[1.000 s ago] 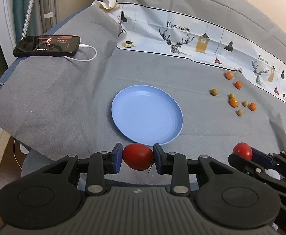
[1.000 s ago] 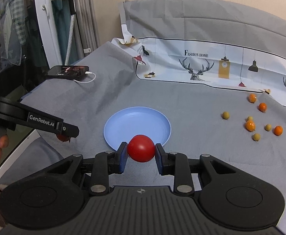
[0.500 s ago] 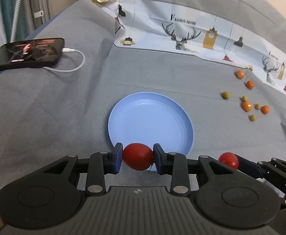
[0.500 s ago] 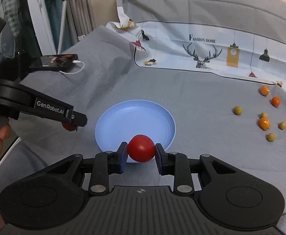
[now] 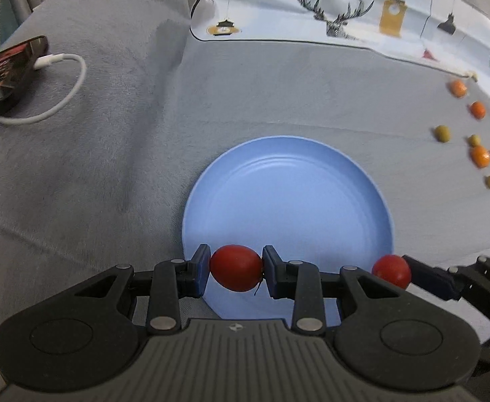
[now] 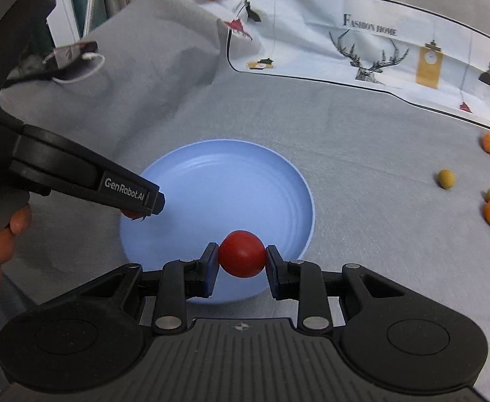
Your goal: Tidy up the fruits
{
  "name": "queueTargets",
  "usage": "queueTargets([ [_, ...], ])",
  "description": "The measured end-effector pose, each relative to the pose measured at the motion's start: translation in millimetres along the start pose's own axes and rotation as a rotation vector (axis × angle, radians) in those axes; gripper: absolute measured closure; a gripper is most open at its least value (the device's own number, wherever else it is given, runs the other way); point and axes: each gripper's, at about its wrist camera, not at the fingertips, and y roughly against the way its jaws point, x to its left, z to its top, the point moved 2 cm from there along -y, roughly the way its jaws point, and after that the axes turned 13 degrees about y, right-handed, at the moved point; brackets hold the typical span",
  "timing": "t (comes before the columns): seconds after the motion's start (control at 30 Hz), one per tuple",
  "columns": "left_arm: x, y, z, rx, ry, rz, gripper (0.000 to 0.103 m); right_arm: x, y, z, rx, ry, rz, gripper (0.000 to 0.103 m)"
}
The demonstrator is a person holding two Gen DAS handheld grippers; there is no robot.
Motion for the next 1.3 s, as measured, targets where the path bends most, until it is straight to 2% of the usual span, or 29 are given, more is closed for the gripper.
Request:
queueTargets([
  [0.03, 0.8, -2.8, 2.5, -0.002, -0.002, 0.01, 0.063, -1.2, -4.4, 2.6, 0.003, 0.001, 0.005, 0.071],
  [0.07, 1.8, -3.0, 5.4, -0.005, -0.004, 0.013, 0.048, -2.0, -7.8, 6.2, 0.004, 0.003, 0.011, 0.071],
  [0.1, 2.8, -0.8, 7.7, -0.013, -0.003, 0.015, 0.021, -2.7, -8.6, 10.2, -0.004, 0.01, 0.013, 0.069],
  [0.13, 4.5, 4.2, 10.0, -0.035, 0.006, 0.019, 0.008, -2.8, -6.8, 14.5, -0.018, 0.024, 0.011, 0.059],
  [0.17, 7.2, 14.5, 11.1, -0.082, 0.019, 0.016, 0.001, -2.9, -1.8, 18.8, -0.036, 0.041, 0.001, 0.052],
  [0.23, 9.4, 35.3, 8.5, -0.141, 0.005, -0.007, 0.0, -2.7, 15.2, 23.6, -0.074, 0.058, -0.029, 0.026],
  [0.3, 12.2, 54.9, 2.2, -0.148, -0.032, -0.007, 0.0, 1.3, 37.9, 23.7, -0.094, 0.061, -0.031, 0.019],
  [0.4, 24.3, 86.3, -21.9, -0.171, -0.021, 0.007, 0.0, 13.0, 74.0, 9.8, -0.091, 0.032, -0.017, 0.012],
  [0.57, 39.7, 120.5, -70.9, -0.156, 0.006, 0.054, 0.0, 37.7, 124.7, -21.8, -0.086, -0.007, -0.024, 0.007],
  [0.73, 41.9, 149.8, -109.3, -0.152, 0.005, 0.052, 0.0, 54.0, 161.7, -34.7, -0.16, 0.033, -0.091, 0.004],
  [0.97, 35.9, 191.4, -128.4, -0.254, -0.012, 0.042, 0.0, 60.4, 202.2, -51.2, -0.239, 0.026, -0.141, 0.003],
  [1.3, 28.8, 228.2, -144.3, -0.346, -0.027, 0.033, 0.0, 70.0, 235.7, -61.1, -0.318, 0.047, -0.173, 0.002],
])
